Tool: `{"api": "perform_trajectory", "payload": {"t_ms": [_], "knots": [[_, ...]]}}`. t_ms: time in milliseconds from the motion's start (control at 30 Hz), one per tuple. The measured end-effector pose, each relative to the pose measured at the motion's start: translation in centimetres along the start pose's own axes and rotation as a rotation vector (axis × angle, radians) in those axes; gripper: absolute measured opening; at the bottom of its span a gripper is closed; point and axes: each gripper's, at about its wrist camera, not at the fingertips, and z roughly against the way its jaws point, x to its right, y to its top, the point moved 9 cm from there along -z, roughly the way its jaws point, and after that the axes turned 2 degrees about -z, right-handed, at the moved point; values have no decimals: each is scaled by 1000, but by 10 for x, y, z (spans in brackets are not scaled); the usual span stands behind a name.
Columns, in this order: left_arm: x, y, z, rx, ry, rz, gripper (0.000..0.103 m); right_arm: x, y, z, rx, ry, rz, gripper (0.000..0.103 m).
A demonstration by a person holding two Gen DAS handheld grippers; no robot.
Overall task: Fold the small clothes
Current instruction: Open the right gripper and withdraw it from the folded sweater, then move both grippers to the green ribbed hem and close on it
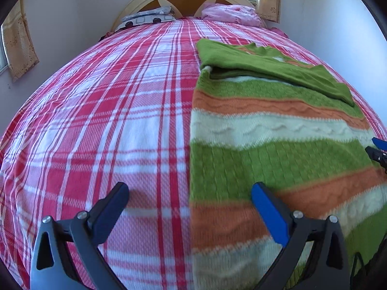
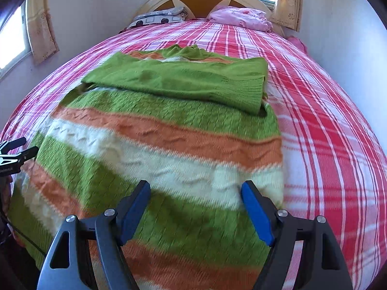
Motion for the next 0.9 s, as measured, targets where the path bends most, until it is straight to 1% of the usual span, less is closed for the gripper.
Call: {"api": "perform_trajectory", "payload": {"t_ms": [300,400,467,533,667,733,800,867,900], "knots": [[11,-32,23,3,-26,-16,103,-7,-29,18,-1,-4,-9,78],[14,-41,30,3,-44,-16,102,-9,-39,25,6,-16,-6,78],[16,-47,35,1,-55,-20,100,-10,-46,30,5,-23,-9,78],[17,-50,40,1,-63,-19,93,-11,-52,33,-1,-11,-19,78],[18,-58,45,-10,-98,-2,86,-15,-64,40,-9,-3,-12,78],[18,-64,46,-29,-116,10,79,-16,-68,42,-13,-4,-1,78],[18,-72,45,-57,-149,35,75,-17,-74,46,-20,1,1,78],[19,-77,47,-68,-161,47,73,-17,-79,50,-23,5,6,78],[20,-79,48,-72,-170,49,70,-17,-82,52,-24,8,6,78]]}}
